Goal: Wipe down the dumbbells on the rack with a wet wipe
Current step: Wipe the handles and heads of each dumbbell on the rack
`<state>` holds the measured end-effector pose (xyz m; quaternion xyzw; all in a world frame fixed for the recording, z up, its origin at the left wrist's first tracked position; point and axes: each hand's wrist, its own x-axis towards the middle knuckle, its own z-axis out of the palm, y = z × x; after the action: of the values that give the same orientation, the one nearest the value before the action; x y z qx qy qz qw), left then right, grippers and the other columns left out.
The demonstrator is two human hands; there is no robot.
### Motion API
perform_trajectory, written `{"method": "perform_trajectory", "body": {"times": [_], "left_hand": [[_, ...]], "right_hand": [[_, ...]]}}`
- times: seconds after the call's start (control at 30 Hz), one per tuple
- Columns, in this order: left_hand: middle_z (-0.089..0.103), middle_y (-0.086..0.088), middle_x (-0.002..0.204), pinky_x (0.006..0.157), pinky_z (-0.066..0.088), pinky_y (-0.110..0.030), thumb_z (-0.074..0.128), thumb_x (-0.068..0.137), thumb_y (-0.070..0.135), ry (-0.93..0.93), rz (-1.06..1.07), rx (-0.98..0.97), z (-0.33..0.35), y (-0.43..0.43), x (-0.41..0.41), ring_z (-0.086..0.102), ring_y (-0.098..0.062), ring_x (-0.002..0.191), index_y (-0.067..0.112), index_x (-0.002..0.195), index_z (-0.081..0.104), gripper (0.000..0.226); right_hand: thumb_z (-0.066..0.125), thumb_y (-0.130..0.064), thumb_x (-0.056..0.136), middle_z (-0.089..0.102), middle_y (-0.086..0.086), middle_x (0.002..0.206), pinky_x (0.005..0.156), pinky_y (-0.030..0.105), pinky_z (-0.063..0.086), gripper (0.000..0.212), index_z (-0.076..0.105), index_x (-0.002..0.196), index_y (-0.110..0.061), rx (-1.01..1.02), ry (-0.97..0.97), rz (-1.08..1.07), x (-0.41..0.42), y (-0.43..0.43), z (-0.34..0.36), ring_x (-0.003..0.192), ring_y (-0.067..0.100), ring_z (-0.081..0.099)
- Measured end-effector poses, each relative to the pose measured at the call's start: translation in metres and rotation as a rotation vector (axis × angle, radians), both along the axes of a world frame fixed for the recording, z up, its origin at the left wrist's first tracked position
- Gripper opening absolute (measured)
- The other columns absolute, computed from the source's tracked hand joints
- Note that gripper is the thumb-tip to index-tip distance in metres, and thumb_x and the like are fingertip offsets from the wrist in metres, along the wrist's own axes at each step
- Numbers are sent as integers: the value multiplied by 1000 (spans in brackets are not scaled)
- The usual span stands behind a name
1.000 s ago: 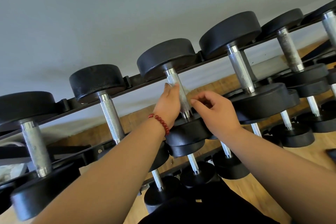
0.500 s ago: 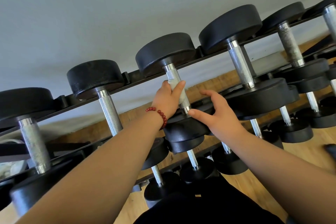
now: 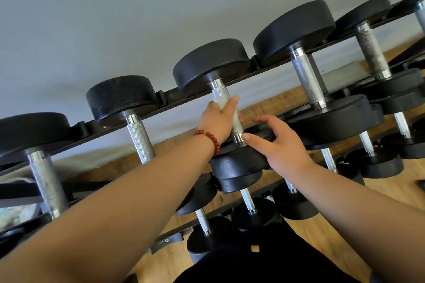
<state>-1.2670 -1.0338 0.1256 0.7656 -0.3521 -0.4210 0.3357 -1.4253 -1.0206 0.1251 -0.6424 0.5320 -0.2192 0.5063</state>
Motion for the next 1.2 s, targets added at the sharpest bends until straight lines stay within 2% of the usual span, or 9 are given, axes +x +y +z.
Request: {"method": "perform_trajectory", "body": {"times": [0.1, 0.23, 0.37, 0.53, 0.63, 0.77, 0.87, 1.0, 1.2], "left_hand": [[60, 0, 100, 79, 44, -27, 52, 94, 52, -164, -153, 46, -1, 5, 9, 57, -17, 89, 6, 119, 53, 52], [75, 5, 77, 81, 57, -29, 57, 94, 44, 230, 123, -104, 14, -18, 16, 72, -8, 78, 9, 104, 63, 37], [74, -2, 86, 84, 57, -34, 55, 97, 40, 437, 217, -140, 5, -9, 1, 73, -16, 85, 18, 95, 57, 22], [70, 5, 87, 70, 53, -21, 54, 87, 64, 260, 246, 14, 3, -14, 8, 67, -12, 82, 17, 103, 66, 51], [70, 0, 94, 80, 54, -32, 55, 82, 70, 223, 299, 59, 6, -17, 5, 65, -20, 86, 15, 106, 64, 61], [71, -5, 85, 74, 55, -32, 62, 83, 61, 117, 261, -11, 2, -14, -6, 68, -23, 80, 10, 92, 68, 53], [67, 3, 64, 76, 59, -34, 72, 82, 47, 305, 354, -41, 14, -27, 2, 67, -16, 68, 14, 72, 63, 36], [64, 2, 60, 68, 59, -26, 77, 83, 26, 615, 458, -66, 23, -32, 5, 62, -11, 59, 11, 77, 64, 21], [59, 0, 59, 66, 56, -27, 75, 84, 15, 593, 407, -7, 16, -33, 5, 58, -11, 53, 10, 77, 62, 16]], "right_hand": [[64, -77, 60, 62, -12, 114, 93, 47, 52, 54, 55, 106, -50, 1, -7, -6, 0, -1, -2, 109, 16, 60], [64, -78, 59, 62, -13, 113, 90, 48, 53, 55, 57, 106, -50, 7, -1, -22, 0, -2, -5, 105, 17, 62], [63, -77, 61, 62, -14, 113, 92, 45, 52, 66, 59, 114, -38, -21, -1, -21, 0, -1, -5, 110, 14, 59], [62, -77, 62, 62, -12, 114, 92, 45, 52, 70, 61, 115, -32, -23, 11, -11, -1, -2, -4, 111, 13, 59], [60, -76, 63, 62, -13, 112, 94, 44, 52, 69, 62, 115, -31, -34, 25, -5, -1, -1, -2, 110, 11, 58], [60, -75, 64, 62, -14, 109, 93, 44, 51, 65, 62, 113, -31, -46, 28, -15, 0, -1, 0, 108, 11, 58], [61, -74, 64, 61, -18, 103, 91, 45, 51, 54, 62, 104, -38, -36, 10, -28, 1, -1, 0, 104, 10, 59], [61, -74, 63, 61, -18, 101, 89, 45, 52, 54, 62, 104, -39, -40, 2, -39, 1, -1, -1, 103, 11, 59], [60, -74, 60, 61, -16, 101, 84, 43, 54, 52, 61, 101, -41, -21, -11, -51, 1, 1, -1, 94, 10, 60]]}}
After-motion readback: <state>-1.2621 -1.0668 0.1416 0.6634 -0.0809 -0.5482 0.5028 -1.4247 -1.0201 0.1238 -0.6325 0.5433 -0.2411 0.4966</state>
